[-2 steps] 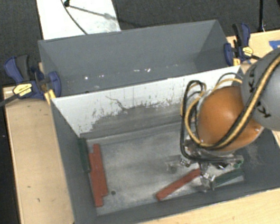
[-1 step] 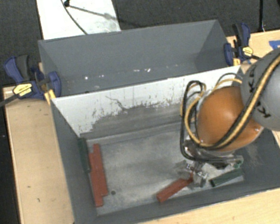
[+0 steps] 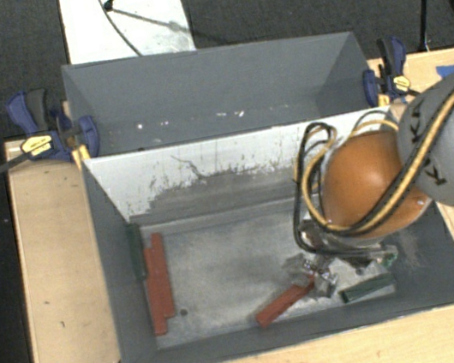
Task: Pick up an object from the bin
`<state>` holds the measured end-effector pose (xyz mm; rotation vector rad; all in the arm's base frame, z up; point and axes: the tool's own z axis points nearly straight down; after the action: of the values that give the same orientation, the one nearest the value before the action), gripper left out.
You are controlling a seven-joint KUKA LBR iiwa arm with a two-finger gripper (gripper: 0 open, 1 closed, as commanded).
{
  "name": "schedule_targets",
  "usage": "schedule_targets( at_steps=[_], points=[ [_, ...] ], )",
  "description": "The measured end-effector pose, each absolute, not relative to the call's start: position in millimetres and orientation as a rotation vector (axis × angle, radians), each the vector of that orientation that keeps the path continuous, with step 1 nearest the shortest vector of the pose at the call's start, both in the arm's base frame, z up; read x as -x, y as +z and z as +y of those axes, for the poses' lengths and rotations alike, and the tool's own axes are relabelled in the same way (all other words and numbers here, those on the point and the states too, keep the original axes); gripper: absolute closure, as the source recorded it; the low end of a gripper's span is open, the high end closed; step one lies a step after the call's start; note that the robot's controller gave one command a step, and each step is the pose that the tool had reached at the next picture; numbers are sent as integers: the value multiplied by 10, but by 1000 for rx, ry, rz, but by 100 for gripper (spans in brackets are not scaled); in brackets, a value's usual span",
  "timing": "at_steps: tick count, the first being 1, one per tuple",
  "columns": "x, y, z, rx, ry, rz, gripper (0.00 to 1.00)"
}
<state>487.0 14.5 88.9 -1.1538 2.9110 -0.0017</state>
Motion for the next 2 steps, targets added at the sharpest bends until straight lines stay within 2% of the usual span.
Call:
schedule_targets(
  at_steps=[1,2],
  points=[
    [-4881,1249,150,1146,-1,2919,100],
    [-4890,1297,156,1142,0,2920,100]
  ],
)
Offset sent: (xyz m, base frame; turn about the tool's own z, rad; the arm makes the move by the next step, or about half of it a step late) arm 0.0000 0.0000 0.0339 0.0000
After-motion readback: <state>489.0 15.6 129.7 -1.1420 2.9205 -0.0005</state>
